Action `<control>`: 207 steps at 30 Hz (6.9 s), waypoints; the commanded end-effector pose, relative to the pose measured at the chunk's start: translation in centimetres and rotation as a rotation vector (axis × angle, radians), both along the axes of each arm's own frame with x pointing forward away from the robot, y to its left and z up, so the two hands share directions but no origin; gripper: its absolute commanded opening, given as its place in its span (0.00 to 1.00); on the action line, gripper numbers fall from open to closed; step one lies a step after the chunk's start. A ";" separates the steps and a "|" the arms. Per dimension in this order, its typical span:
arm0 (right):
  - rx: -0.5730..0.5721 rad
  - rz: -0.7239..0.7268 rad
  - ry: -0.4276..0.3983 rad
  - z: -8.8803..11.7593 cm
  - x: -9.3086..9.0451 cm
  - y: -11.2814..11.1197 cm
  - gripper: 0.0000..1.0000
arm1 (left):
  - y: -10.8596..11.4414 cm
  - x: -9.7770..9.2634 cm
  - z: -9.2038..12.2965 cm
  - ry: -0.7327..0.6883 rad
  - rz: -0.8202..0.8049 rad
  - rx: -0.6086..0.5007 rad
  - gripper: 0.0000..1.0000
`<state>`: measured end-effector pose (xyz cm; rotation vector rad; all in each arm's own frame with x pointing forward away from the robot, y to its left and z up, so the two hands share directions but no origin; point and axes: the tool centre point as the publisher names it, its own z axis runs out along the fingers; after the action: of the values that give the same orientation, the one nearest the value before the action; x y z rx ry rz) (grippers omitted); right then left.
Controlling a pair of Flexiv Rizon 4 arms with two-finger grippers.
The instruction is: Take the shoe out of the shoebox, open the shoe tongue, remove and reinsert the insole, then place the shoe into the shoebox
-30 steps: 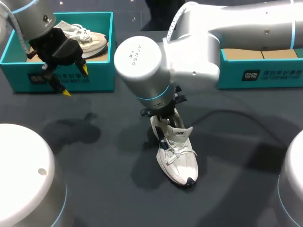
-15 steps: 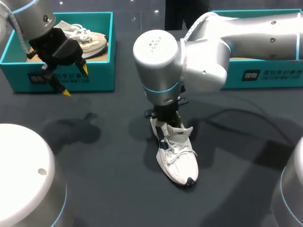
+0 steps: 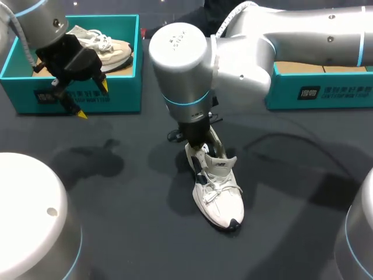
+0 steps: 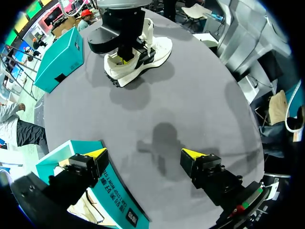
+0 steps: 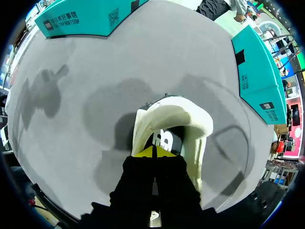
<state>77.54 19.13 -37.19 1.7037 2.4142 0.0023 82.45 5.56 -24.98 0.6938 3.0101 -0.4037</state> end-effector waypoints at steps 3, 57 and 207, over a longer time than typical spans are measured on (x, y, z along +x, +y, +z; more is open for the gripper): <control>0.071 -0.005 0.131 -4.4 1.8 -1.0 0.00 | 0.0 0.0 0.0 0.000 -0.001 0.002 1.00; -0.006 -0.068 0.347 2.1 -4.4 -3.1 0.17 | 0.0 0.0 0.0 0.000 -0.001 0.002 1.00; 0.080 0.008 0.120 3.6 -5.6 -2.4 0.19 | 0.0 0.0 0.0 0.000 -0.001 0.002 1.00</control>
<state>72.43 16.41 -34.79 1.7935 2.5709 0.0260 82.45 5.55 -24.98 0.6939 3.0102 -0.4036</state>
